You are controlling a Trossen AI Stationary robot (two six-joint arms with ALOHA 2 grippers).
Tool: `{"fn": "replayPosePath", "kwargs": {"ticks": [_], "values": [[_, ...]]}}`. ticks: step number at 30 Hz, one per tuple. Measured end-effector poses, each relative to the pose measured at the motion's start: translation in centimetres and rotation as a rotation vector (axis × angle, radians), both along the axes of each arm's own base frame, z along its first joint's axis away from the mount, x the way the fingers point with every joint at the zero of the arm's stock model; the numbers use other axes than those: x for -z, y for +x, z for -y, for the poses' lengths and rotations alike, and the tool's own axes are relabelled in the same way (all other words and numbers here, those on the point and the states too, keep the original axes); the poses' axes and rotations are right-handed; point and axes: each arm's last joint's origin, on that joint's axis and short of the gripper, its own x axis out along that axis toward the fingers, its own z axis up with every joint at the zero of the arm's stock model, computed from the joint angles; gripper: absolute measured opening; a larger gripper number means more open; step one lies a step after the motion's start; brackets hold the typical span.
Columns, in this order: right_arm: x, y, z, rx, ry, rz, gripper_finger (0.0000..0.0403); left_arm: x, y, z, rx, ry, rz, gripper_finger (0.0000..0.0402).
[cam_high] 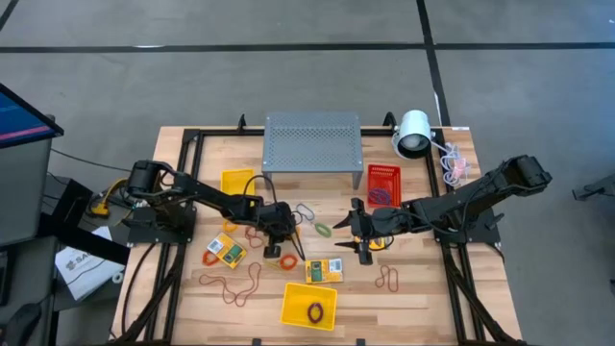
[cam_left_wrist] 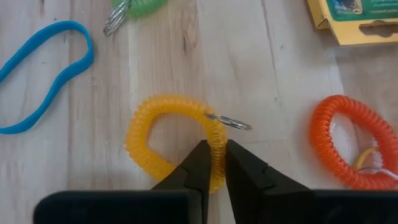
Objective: Pick & Place Office Desk Supplies
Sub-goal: Put the yellow spiral keychain into the bottom yellow bin
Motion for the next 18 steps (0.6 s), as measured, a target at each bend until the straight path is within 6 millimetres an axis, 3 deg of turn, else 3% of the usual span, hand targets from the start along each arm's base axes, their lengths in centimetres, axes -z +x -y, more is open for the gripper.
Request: {"fn": "replayPosePath", "kwargs": {"ticks": [12,18], "values": [[0.0,0.0,0.0,-0.001,0.0,0.0,0.0223,-2.4,1.1,-0.2,0.04,-0.086,0.014,0.0029],[-0.1,0.0,0.0,-0.004,-0.003,0.007,0.0223,-6.5,-0.5,-1.3,0.002,-0.105,0.14,0.0029]]}}
